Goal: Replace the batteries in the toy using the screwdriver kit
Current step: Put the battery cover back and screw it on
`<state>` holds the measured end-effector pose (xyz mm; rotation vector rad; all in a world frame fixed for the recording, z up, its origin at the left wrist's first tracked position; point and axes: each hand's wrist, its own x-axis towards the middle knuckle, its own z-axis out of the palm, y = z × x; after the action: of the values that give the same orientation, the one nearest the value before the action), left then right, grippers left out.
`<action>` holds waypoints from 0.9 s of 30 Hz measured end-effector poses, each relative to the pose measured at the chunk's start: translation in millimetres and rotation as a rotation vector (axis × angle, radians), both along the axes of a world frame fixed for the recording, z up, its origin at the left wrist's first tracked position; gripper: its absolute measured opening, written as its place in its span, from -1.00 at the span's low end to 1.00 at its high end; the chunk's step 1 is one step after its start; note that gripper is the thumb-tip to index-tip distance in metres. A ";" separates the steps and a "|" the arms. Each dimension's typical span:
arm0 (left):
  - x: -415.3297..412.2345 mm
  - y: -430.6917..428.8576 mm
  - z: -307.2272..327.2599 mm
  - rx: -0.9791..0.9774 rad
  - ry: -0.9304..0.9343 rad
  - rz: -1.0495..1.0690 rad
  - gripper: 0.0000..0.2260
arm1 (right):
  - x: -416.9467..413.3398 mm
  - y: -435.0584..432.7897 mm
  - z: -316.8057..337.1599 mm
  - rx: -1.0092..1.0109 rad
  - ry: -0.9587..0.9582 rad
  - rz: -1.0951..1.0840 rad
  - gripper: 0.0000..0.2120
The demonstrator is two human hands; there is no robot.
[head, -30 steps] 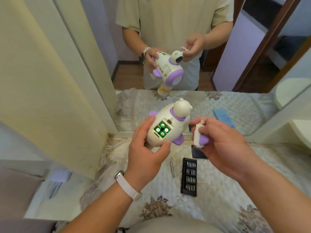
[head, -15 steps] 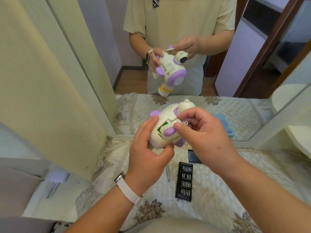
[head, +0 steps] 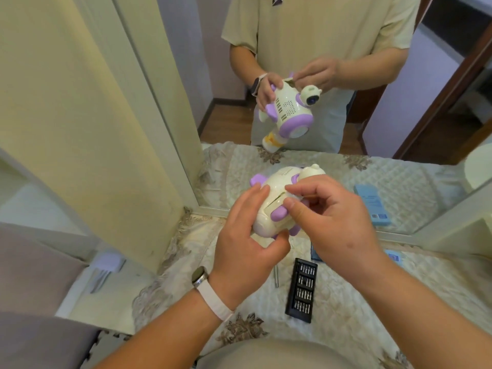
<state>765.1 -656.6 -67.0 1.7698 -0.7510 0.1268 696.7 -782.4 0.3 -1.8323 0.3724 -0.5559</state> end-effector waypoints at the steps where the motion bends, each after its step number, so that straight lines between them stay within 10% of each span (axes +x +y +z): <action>1: -1.0 -0.7 -1.3 -0.008 0.001 0.004 -0.39 | -0.3 3.8 -4.5 -0.009 -0.023 -0.039 -0.79; 14: -9.5 -10.8 -6.8 -0.191 0.043 0.042 -0.37 | 0.9 12.1 -30.9 0.500 0.041 -0.230 -0.07; 22: -10.2 -7.8 2.5 -0.194 0.063 -0.067 -0.42 | -1.6 5.9 -31.5 0.726 -0.029 0.006 -0.11; 27: -7.0 -6.1 22.9 -0.318 0.432 -0.228 -0.65 | -7.1 -0.7 -34.1 0.595 -0.073 -0.008 -0.09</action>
<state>758.1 -662.7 -44.1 1.3349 -0.5731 -0.2699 689.7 -783.1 -33.8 -1.2360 0.4409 -0.4538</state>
